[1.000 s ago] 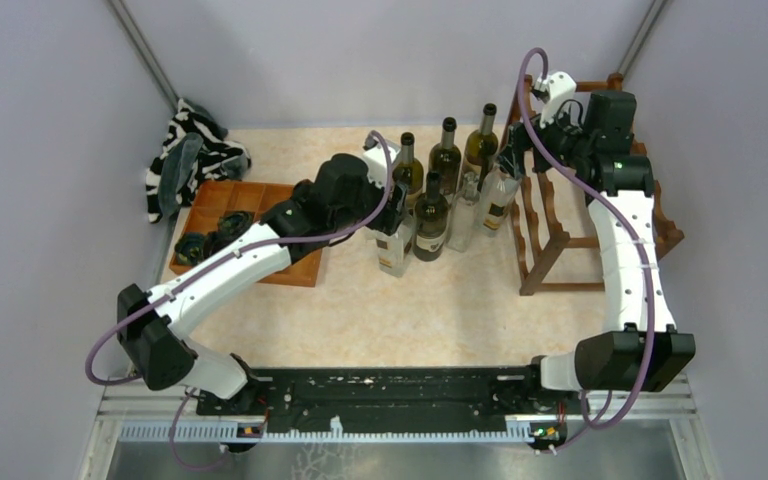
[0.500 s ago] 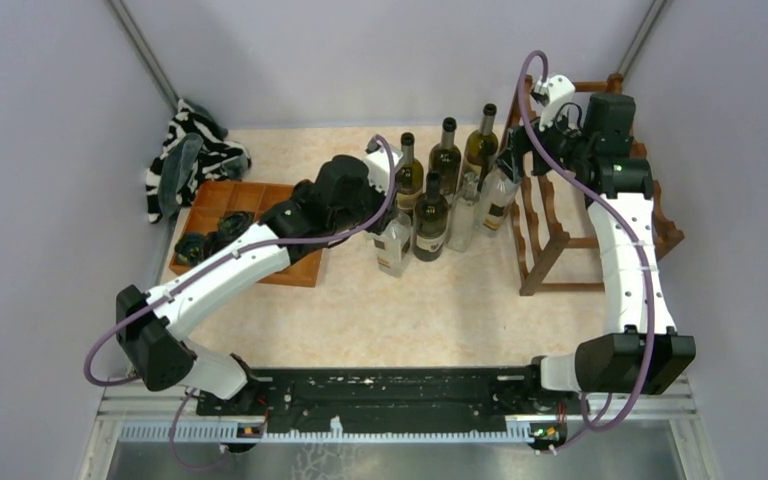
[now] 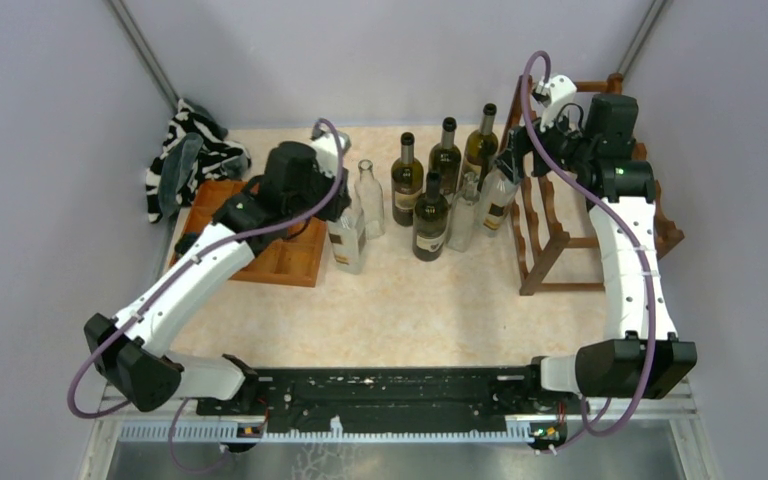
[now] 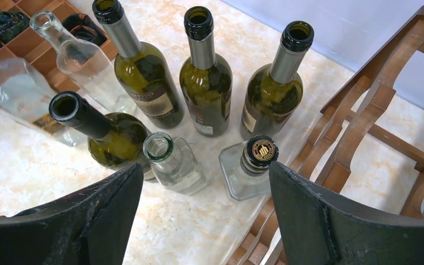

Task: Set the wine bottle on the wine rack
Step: Pick up the wine bottle from the center of the board, then place the wine bottle at the center of the board.

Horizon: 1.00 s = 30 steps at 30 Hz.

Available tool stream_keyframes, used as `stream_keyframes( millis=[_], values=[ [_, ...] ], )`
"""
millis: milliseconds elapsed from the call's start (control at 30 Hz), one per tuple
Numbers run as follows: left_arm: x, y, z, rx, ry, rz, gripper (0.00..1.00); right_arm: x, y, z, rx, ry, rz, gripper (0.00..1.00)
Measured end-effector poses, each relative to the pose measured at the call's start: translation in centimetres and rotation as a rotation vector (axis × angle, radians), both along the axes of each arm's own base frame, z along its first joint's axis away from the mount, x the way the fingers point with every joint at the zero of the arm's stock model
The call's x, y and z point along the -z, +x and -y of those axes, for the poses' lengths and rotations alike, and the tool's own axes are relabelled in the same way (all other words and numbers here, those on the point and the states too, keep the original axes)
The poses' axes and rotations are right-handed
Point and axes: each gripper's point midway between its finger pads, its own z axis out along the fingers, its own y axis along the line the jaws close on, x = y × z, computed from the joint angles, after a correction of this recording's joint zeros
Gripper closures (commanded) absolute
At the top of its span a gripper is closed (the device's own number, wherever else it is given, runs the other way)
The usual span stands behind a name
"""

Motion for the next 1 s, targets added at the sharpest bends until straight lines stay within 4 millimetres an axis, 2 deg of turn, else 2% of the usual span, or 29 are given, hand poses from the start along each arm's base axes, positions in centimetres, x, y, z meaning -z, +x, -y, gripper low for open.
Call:
stream_keyframes(
  millis=[133,233,467,533,600,700,800,1000],
  values=[
    [-0.8,2.6,-3.5,-0.089,-0.039,0.002,1.00,0.2,-0.1,-0.1,-0.005,0.004,-0.004,0.16],
    [-2.1,4.1,-5.0,-0.135,-0.042,0.027,1.00,0.3,-0.1,-0.1,-0.008,0.005,-0.006,0.16],
    [-8.0,8.1,-5.4,-0.187,-0.064,0.146,1.00,0.2,-0.2,-0.4,-0.020,0.012,-0.003,0.16],
    [-9.4,9.8,-5.5,-0.204,-0.069,0.182,1.00,0.1,-0.2,-0.5,-0.026,0.016,0.002,0.16],
    [-9.9,12.0,-5.8,-0.232,-0.073,0.211,1.00,0.1,-0.2,-0.5,-0.029,0.021,0.001,0.16],
    [-9.4,15.9,-6.7,-0.287,-0.069,0.243,1.00,0.0,-0.3,-0.7,-0.038,0.028,-0.001,0.16],
    [-7.3,19.7,-7.6,-0.340,-0.051,0.256,1.00,0.0,-0.4,-0.9,-0.046,0.032,-0.001,0.16],
    [-3.3,24.3,-8.9,-0.395,-0.008,0.243,1.00,-0.1,-0.6,-0.9,-0.048,0.037,0.001,0.16]
  ],
)
